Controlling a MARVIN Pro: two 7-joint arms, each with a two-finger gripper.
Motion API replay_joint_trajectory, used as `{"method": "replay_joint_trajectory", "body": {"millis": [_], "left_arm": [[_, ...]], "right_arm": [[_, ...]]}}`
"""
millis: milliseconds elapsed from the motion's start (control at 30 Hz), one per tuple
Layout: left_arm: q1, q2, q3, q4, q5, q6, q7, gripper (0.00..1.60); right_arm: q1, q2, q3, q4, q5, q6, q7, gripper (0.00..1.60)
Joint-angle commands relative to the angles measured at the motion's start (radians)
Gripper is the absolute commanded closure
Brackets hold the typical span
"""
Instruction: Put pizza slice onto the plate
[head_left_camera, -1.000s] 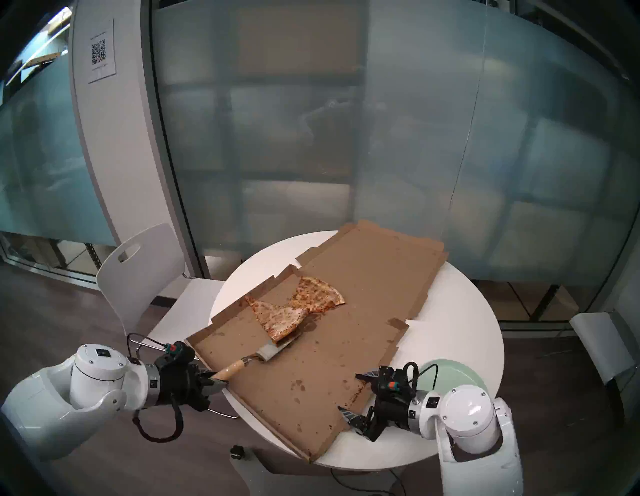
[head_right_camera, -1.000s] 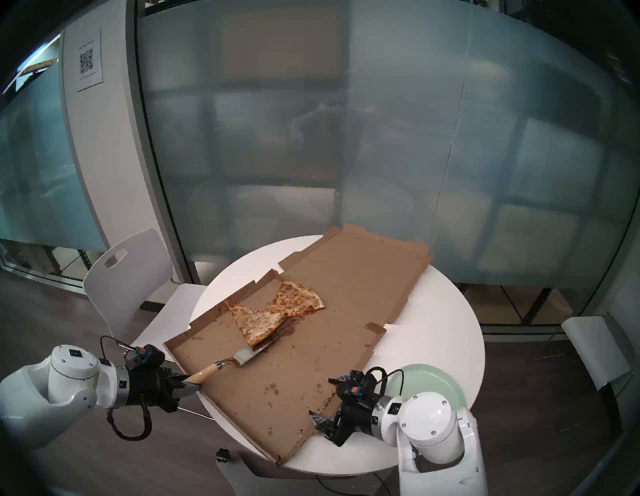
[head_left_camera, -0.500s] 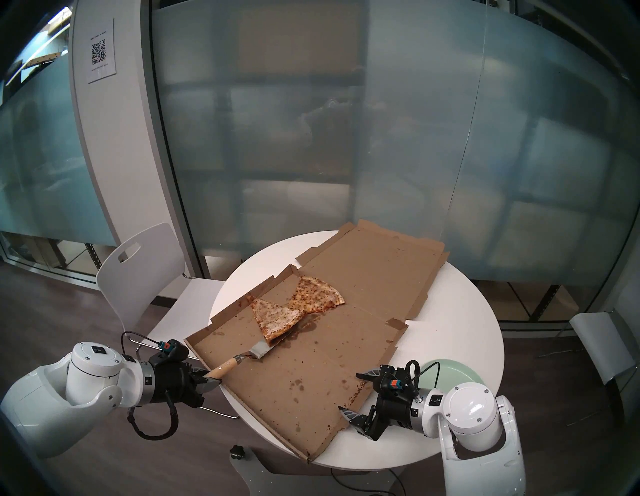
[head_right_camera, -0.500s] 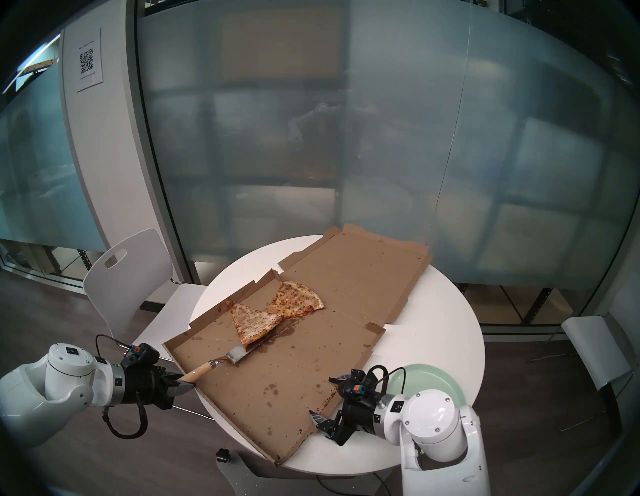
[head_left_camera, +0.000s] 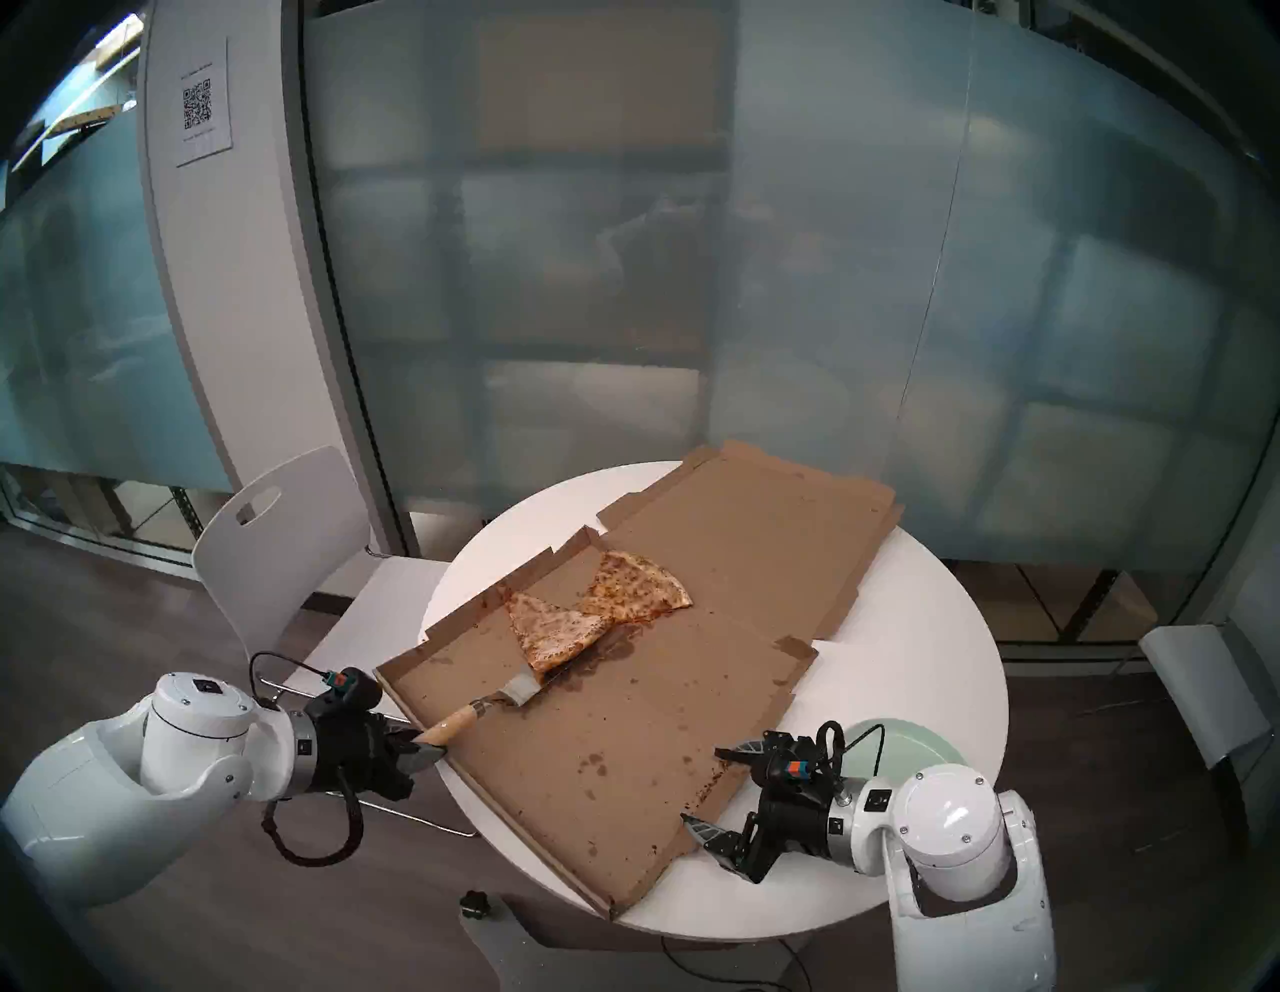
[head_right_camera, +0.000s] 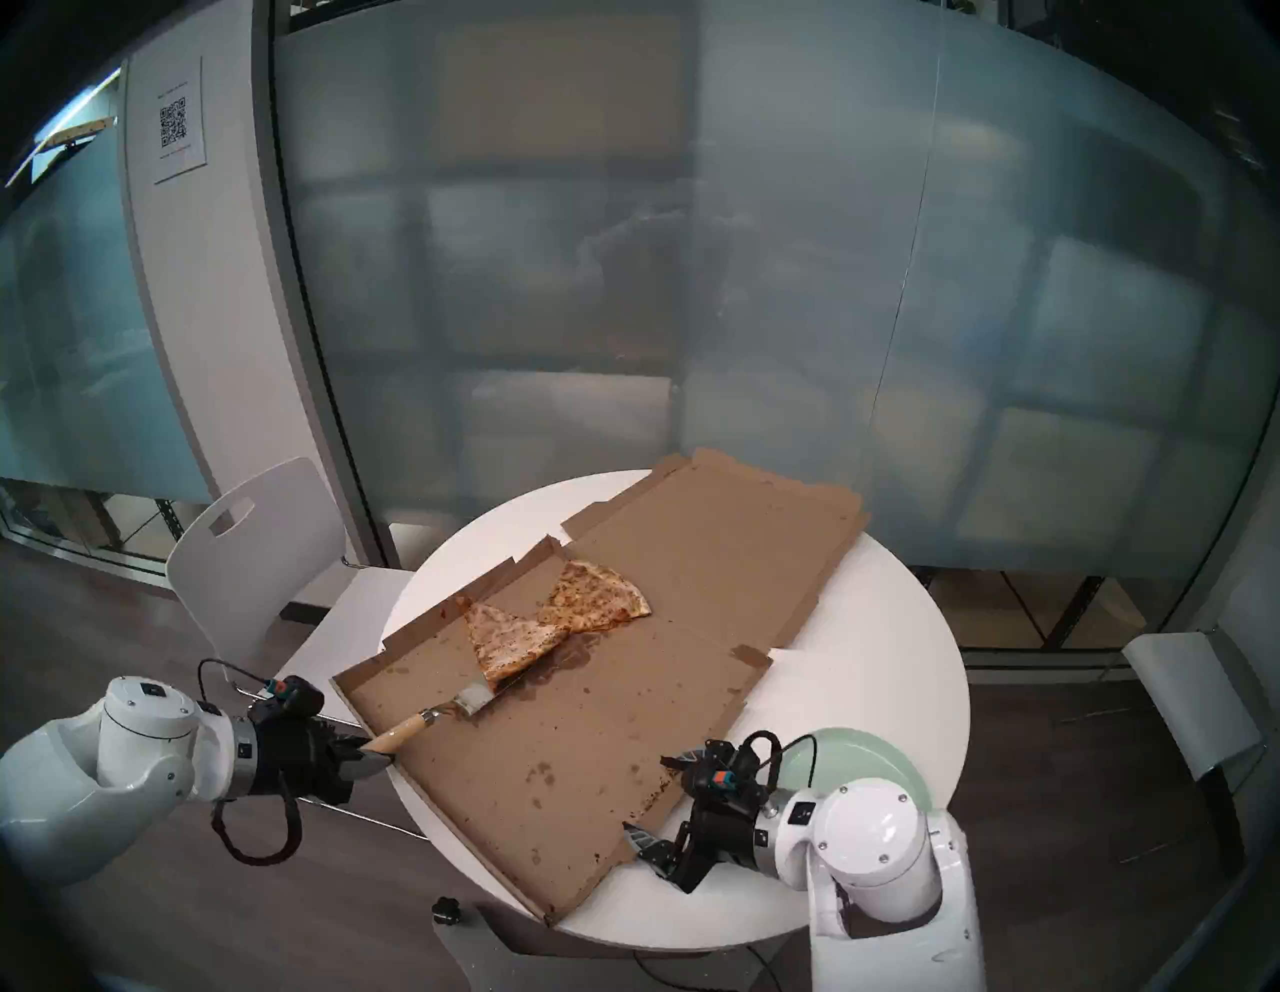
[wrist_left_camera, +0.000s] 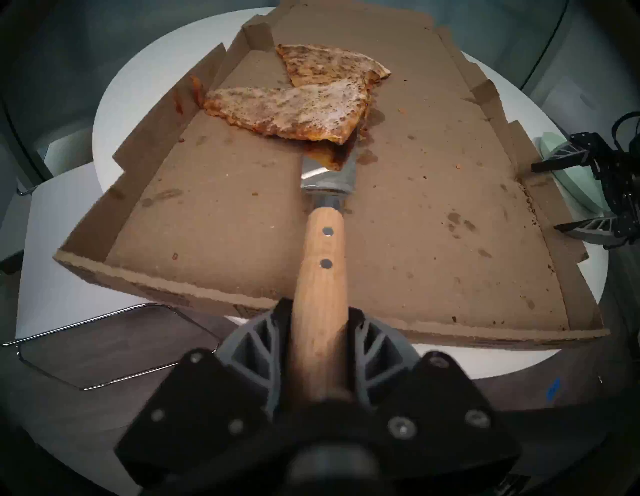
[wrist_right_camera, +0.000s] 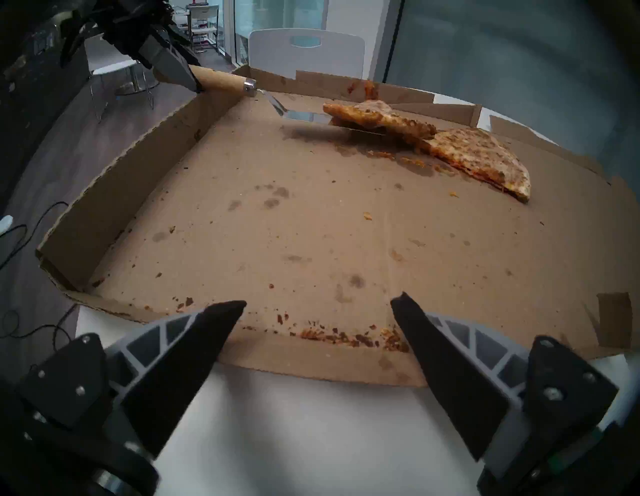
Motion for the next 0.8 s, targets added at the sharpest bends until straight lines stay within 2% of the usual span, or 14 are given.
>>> {"method": "replay_joint_trajectory", "body": {"millis": [0, 200, 367, 533, 767], "left_arm": [[-0.031, 0.027, 0.005, 0.040, -0.036, 0.037, -0.049, 1.60], [-0.005, 0.078, -0.039, -0.001, -0.041, 0.062, -0.090, 1.60], [0.017, 0.086, -0.103, -0.040, -0.058, 0.086, -0.105, 1.60], [0.015, 0.100, -0.137, -0.047, -0.061, 0.119, -0.118, 1.60], [-0.013, 0.130, -0.127, -0.028, -0.074, 0.161, -0.152, 1.60]], "right_arm": [[0.003, 0.005, -0.002, -0.006, -0.003, -0.004, 0.002, 0.00], [-0.011, 0.007, 0.002, -0.020, -0.002, -0.003, 0.012, 0.00], [-0.009, 0.007, 0.001, -0.009, -0.002, -0.011, 0.013, 0.00], [-0.010, 0.005, -0.003, -0.004, 0.001, -0.017, 0.015, 0.00], [-0.013, 0.003, -0.003, -0.007, 0.003, -0.018, 0.017, 0.00]]}}
